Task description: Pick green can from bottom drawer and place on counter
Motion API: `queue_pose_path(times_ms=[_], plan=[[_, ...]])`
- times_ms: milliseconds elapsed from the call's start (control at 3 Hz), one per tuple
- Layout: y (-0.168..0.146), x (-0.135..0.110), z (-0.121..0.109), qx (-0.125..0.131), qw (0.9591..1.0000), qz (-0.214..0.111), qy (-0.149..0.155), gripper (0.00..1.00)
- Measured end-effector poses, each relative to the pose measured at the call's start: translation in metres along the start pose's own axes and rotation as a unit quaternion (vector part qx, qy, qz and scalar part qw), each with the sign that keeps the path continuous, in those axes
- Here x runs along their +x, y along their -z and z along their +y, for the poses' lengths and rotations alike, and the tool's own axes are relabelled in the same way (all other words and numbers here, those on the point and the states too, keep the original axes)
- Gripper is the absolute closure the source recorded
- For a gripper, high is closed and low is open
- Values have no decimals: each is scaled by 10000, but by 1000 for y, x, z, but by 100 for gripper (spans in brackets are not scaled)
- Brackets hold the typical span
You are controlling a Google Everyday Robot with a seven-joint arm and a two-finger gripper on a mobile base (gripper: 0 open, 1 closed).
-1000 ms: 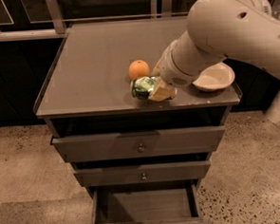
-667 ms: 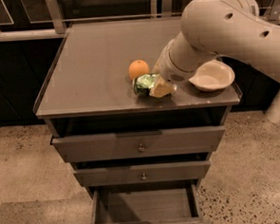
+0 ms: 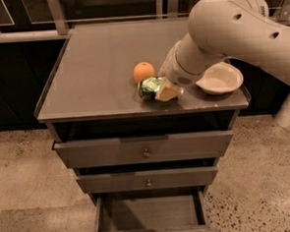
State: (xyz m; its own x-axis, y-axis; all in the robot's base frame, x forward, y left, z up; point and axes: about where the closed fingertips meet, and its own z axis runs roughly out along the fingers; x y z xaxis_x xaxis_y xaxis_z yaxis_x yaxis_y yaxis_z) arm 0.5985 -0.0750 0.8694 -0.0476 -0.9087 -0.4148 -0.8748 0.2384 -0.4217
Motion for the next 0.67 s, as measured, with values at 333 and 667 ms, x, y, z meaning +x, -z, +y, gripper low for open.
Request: queue_pose_path(times_ms=[333,667], plan=[[0,0,0,0,10000,0,0,36],[0,0,0,0,10000,0,0,10]])
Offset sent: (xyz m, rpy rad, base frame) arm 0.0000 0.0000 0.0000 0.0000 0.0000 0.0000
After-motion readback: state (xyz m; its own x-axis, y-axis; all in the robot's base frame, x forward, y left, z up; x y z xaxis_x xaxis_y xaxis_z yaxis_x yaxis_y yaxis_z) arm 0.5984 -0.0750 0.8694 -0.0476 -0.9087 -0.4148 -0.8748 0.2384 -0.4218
